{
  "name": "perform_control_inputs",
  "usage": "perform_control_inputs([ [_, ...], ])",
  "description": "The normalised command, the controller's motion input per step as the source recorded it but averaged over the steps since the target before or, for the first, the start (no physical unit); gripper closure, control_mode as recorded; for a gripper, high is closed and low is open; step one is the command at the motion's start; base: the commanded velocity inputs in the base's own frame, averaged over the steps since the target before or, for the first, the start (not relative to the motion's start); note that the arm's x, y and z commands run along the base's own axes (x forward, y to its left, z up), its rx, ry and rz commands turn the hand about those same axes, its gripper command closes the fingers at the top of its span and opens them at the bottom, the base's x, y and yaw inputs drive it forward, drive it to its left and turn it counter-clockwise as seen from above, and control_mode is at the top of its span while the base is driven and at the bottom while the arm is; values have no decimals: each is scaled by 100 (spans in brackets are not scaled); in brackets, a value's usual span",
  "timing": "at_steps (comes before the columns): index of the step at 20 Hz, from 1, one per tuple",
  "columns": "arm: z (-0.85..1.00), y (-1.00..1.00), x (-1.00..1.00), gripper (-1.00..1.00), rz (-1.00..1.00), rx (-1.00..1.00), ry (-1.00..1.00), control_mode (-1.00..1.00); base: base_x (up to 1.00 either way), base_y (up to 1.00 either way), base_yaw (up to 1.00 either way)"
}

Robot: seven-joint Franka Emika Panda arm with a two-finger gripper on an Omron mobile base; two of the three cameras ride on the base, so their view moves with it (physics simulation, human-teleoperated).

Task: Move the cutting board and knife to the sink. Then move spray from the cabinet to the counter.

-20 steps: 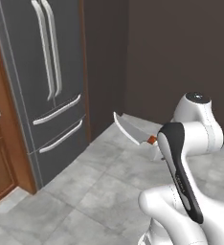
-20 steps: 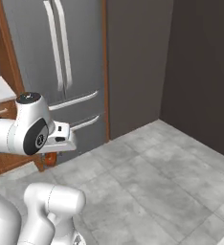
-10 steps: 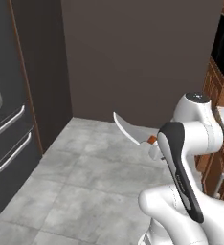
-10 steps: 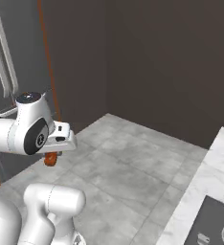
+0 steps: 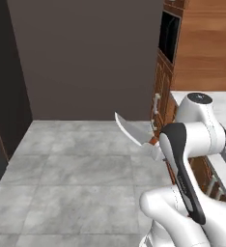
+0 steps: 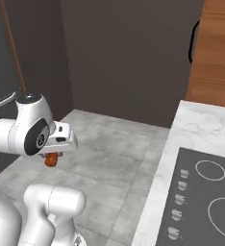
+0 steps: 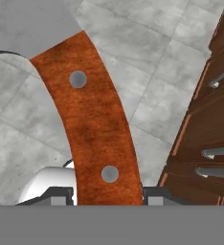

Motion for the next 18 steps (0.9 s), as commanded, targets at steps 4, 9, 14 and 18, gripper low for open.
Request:
perform_control_inputs([
  [4,0,0,0,100,0,0,0,100,-76,-1,-43],
  [9,0,0,0,100,0,0,0,100,-77,-4,-44],
  [14,0,0,0,100,0,0,0,100,-78,-7,-42],
  [18,0,0,0,100,0,0,0,100,-77,-8,-41],
])
